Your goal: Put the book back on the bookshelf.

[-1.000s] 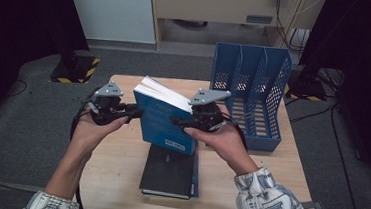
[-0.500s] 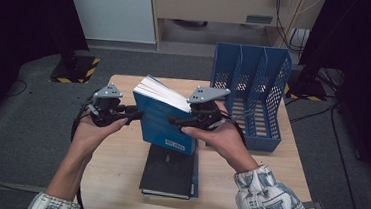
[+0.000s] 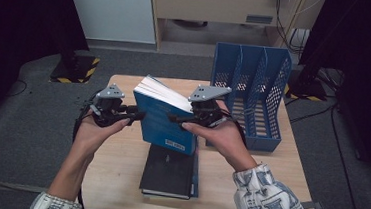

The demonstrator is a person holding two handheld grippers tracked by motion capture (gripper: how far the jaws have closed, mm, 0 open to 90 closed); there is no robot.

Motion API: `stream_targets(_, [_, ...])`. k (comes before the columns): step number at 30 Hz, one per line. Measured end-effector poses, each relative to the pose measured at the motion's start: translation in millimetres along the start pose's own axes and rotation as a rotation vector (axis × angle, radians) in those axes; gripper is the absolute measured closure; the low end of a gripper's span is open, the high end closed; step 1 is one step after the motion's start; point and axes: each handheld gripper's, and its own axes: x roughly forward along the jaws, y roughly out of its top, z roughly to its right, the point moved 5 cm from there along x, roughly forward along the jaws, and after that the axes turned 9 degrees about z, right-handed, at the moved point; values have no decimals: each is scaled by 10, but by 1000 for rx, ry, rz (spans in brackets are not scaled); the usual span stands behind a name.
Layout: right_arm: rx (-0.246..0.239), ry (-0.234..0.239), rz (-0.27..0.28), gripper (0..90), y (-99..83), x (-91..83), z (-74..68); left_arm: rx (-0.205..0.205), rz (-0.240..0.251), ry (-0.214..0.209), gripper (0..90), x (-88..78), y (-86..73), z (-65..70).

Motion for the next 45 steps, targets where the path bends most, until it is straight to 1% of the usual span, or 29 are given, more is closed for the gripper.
stream_targets(4, [-4,2,-1,562,1,3,8,-5,0,0,631,10,-35,-3])
stream_targets(6, [-7,4,-3,568,2,0,14,-6,-4,13,629,9,-73,-18])
stream_targets(10, [-4,2,7,579,-5,-2,37,-26,-5,26,625,-10,-195,-53])
stream_targets(13, [-7,4,7,588,-5,-1,41,-34,-20,59,607,-18,-351,-81])
stream_targets(15, [-8,7,6,591,-4,-1,41,-54,-14,68,603,-5,-486,-77])
stream_targets(18, [-6,7,5,595,-2,-1,47,-52,-32,98,581,46,-715,-69])
stream_targets(21, [2,6,2,597,-1,-1,56,-89,-38,104,552,98,-928,-80])
stream_targets(23, [3,3,-2,598,1,-1,63,-93,-66,117,537,122,-1066,-106])
stream_targets(26, [7,-5,-4,600,3,3,76,-116,-86,130,522,146,-1255,-142])
stream_targets(27, [10,-5,-6,601,4,3,80,-129,-92,139,515,158,-1339,-156])
stream_targets(30, [21,-17,-10,604,11,10,95,-169,-99,142,504,197,-1528,-181])
stream_targets(31, [25,-22,-10,604,14,16,100,-179,-104,157,496,209,-1598,-206])
stream_targets(32, [29,-27,-14,605,18,21,111,-172,-104,170,490,205,-1626,-231])
stream_targets(33, [32,-30,-14,605,22,25,117,-156,-105,200,493,190,-1656,-283])
stream_targets(35, [39,-35,-17,606,30,36,138,-139,-109,250,491,153,-1695,-366])
stream_targets(36, [42,-37,-20,606,34,43,152,-143,-110,261,472,143,-1717,-392])
stream_targets(37, [46,-40,-20,607,38,48,160,-168,-116,272,435,138,-1762,-424])
stream_targets(39, [58,-44,-26,607,49,59,178,-188,-142,271,382,139,-1824,-456])
stream_targets(42, [87,-58,-28,609,66,82,214,-186,-176,291,287,159,-1885,-486])
stream_targets(45, [114,-69,-28,610,83,104,245,-180,-195,284,184,183,-1916,-483])
